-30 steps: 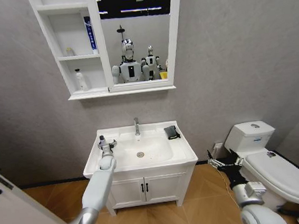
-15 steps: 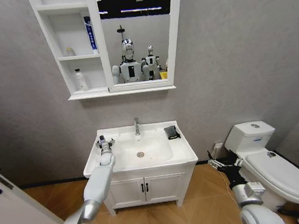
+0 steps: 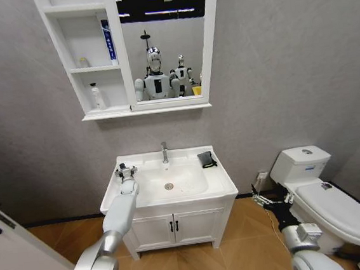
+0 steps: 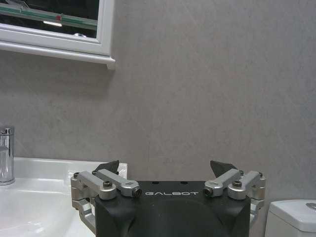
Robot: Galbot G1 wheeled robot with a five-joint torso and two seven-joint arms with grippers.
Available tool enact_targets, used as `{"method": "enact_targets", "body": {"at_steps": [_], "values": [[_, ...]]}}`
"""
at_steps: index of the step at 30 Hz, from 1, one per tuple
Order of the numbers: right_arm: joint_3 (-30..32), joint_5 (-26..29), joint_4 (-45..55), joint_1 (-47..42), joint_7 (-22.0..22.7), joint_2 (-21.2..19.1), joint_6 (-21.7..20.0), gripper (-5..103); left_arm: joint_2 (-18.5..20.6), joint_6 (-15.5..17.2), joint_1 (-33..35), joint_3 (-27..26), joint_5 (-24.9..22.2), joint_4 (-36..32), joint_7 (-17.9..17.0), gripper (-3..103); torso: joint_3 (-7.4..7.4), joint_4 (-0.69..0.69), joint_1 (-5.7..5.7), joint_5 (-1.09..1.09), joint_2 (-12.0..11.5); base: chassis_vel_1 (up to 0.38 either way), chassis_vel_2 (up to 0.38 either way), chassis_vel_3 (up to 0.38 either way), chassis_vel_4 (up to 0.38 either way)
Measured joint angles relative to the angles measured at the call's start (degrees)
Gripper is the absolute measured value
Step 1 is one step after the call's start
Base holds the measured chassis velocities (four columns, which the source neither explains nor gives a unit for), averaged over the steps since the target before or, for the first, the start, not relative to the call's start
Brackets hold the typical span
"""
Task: Move facial cleanser and shampoo from washbasin to cabinet, then wipe washbasin with towel.
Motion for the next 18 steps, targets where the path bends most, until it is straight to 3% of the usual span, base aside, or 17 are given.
{"method": "enact_targets", "body": {"at_steps": [5,7,9,18], "values": [[-0.2,0.03,0.21,0.23,0.02,-0.04,-0.09,100,0.16,0.1,-0.37,-0.03,-0.26,1.11,-0.21,94,0.0,0.0,0.0,0.0,0.0,0.0,0.0,0.0,0.0],[-0.17,0.14,0.3,0.36,0.04,-0.18,-0.15,100,0.16,0.1,-0.45,-0.02,-0.34,1.36,-0.18,79,0.0,0.0,0.0,0.0,0.0,0.0,0.0,0.0,0.0],[-0.14,0.2,0.36,0.37,0.04,-0.2,-0.17,100,0.16,0.1,-0.49,-0.02,-0.37,1.39,-0.15,79,0.0,0.0,0.0,0.0,0.0,0.0,0.0,0.0,0.0],[-0.06,0.19,0.77,-0.01,0.02,0.13,-0.2,100,0.07,0.25,-0.72,0.03,-0.66,1.38,0.27,43,0.0,0.0,0.0,0.0,0.0,0.0,0.0,0.0,0.0]]}}
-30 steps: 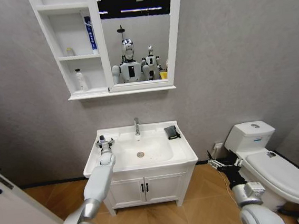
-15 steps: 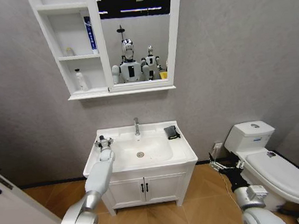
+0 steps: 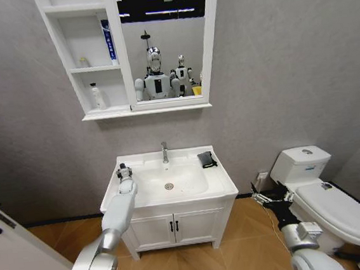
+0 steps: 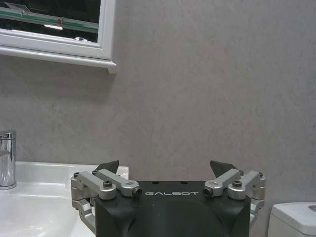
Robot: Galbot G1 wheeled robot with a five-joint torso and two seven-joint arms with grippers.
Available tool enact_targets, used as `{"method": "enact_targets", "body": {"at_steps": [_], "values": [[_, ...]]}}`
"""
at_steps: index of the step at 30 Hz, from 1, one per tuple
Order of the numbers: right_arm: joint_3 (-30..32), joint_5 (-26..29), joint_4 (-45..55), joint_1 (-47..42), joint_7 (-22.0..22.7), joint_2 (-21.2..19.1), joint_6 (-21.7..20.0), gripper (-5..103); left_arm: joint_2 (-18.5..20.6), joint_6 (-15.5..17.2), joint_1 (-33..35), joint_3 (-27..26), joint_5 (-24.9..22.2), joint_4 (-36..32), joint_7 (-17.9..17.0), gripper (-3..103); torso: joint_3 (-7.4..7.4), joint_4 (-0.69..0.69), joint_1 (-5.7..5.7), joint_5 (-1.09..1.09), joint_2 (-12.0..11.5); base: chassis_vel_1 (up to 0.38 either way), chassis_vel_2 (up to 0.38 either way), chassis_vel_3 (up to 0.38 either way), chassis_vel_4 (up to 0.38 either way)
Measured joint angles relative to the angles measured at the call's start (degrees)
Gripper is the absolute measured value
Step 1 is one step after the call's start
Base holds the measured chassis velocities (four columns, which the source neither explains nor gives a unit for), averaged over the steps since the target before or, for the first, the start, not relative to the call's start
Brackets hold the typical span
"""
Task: Move facial cleanser and shampoo from washbasin to cabinet, then wipe washbasin with towel.
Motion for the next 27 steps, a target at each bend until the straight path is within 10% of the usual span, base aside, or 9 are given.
{"method": "enact_targets", "body": {"at_steps": [12,27], "values": [[-0.07,-0.29,0.46,-0.04,0.11,0.0,-0.2,100,2.61,3.22,4.58,-0.26,-2.9,-10.46,-0.34,43,0.01,0.0,0.01,-0.04,0.0,0.0,0.0,0.0,0.0],[-2.06,-1.09,0.07,1.88,0.63,-0.21,-1.77,100,26.08,23.24,19.12,0.77,-25.54,-70.7,-8.96,43,-0.01,0.02,-0.02,-0.01,0.0,0.0,0.0,0.0,0.0]]}}
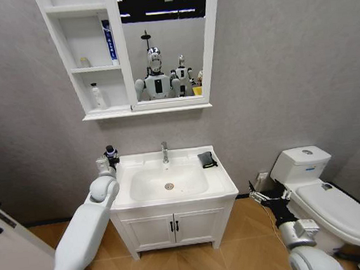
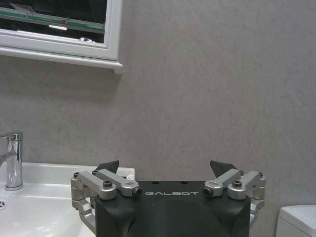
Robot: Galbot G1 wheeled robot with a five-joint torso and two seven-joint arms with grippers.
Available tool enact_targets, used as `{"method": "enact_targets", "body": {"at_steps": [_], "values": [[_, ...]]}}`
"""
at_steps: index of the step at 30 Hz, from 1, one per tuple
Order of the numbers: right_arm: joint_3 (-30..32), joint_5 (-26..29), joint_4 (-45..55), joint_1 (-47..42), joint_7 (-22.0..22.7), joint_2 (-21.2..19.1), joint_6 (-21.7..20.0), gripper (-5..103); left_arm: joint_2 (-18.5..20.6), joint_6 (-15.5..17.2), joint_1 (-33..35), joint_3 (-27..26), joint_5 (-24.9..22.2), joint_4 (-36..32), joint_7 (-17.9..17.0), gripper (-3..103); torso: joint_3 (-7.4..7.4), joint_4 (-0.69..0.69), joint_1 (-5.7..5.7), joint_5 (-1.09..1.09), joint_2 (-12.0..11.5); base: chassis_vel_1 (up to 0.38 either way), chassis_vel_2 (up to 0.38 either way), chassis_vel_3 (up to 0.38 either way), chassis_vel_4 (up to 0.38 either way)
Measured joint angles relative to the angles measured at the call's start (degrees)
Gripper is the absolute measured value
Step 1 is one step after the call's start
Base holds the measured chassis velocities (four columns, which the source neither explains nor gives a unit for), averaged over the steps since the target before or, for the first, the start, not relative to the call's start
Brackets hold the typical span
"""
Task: Move facial cleanser and shampoo from washbasin to cabinet, then wipe washbasin with towel.
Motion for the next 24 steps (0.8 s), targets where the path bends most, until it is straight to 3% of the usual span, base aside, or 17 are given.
{"method": "enact_targets", "body": {"at_steps": [1,3,5,6,9,12,15,24], "values": [[-0.2,-0.22,-0.09,0.09,0.0,0.07,-0.01,100,1.68,1.82,-1.08,0.12,-2.86,-2.58,-1.58,43,0.0,0.0,0.0,-0.01,0.0,0.0,0.0,0.0,0.0],[-0.24,-0.32,-0.11,0.11,0.0,0.09,-0.01,100,2.43,2.6,-1.86,0.24,-4.21,-3.49,-2.29,43,0.0,0.0,0.0,0.0,0.0,0.0,0.0,0.0,0.0],[-0.3,-0.47,-0.11,0.12,-0.01,0.2,-0.03,100,5.1,4.99,-6.64,1.32,-9.4,-4.98,-4.09,43,0.01,-0.01,0.0,0.0,0.0,0.0,0.0,0.0,0.0],[-0.3,-0.47,-0.11,0.12,-0.01,0.2,-0.03,100,5.1,4.99,-6.64,1.32,-9.4,-4.98,-4.09,43,0.01,-0.01,0.0,0.0,0.0,0.0,0.0,0.0,0.0],[-0.11,-0.3,0.07,-0.02,-0.1,0.15,-0.03,100,6.7,6.43,-16.85,4.25,-13.3,-1.03,-3.74,43,0.01,-0.01,0.01,-0.01,0.0,0.0,0.0,0.0,0.0],[-0.03,-0.24,0.16,-0.01,-0.12,0.15,-0.03,100,6.56,6.57,-21.32,5.81,-13.75,1.68,-2.91,43,0.01,-0.01,0.02,0.0,0.0,0.0,0.0,0.0,0.0],[0.01,-0.19,0.31,0.05,-0.12,0.19,-0.11,100,3.84,6.79,-32.65,11.01,-13.99,11.59,-0.1,43,0.02,-0.03,0.02,0.01,0.0,0.0,0.0,0.0,0.0],[0.22,-0.3,0.75,-0.06,-0.03,0.03,-0.67,100,-3.09,8.26,-47.1,17.33,-12.93,28.87,5.4,43,0.02,-0.03,0.03,0.02,-0.01,0.0,0.0,0.0,0.0]]}}
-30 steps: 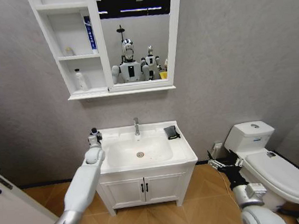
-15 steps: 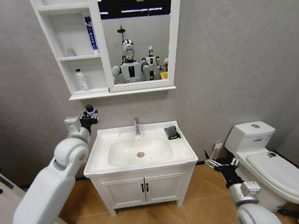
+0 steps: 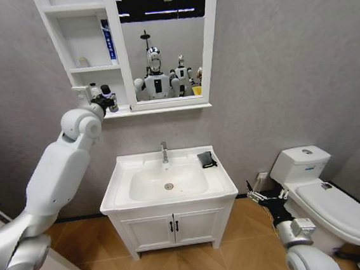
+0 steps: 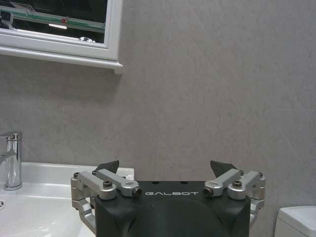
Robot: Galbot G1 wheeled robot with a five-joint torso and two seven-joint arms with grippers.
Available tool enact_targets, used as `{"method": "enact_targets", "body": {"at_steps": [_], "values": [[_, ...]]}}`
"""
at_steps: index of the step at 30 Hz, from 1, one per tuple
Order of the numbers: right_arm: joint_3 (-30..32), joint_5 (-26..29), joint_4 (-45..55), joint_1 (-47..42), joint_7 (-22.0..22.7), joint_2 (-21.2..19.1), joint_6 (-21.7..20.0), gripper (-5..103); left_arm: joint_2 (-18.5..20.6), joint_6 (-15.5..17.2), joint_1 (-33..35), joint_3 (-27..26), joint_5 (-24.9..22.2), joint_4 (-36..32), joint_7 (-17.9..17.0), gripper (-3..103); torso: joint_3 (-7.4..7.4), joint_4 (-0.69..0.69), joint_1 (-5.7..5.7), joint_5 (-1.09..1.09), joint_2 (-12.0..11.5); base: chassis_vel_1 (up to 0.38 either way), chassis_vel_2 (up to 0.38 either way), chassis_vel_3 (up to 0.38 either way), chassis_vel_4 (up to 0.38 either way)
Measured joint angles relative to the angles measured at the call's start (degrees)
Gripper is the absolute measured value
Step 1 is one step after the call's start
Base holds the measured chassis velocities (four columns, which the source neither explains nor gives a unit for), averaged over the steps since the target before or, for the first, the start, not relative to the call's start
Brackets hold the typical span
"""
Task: Move facial cleanser and shampoo from washbasin to cabinet, then wipe washbasin with towel.
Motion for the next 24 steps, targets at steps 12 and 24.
{"method": "enact_targets", "body": {"at_steps": [12,24], "values": [[0.23,0.9,0.75,-0.2,0.28,-0.57,-0.78,100,-6.67,-1.71,-9.28,2.84,8.63,21.79,7.86,43,0.0,0.03,0.0,-0.03,0.0,0.0,0.0,0.0,0.0],[0.65,1.16,0.37,-0.56,0.31,-0.5,-0.41,100,-14.49,-4.12,-14.76,1.96,16.55,37.77,13.98,43,-0.01,0.01,-0.01,-0.01,0.0,0.0,0.0,0.0,0.0]]}}
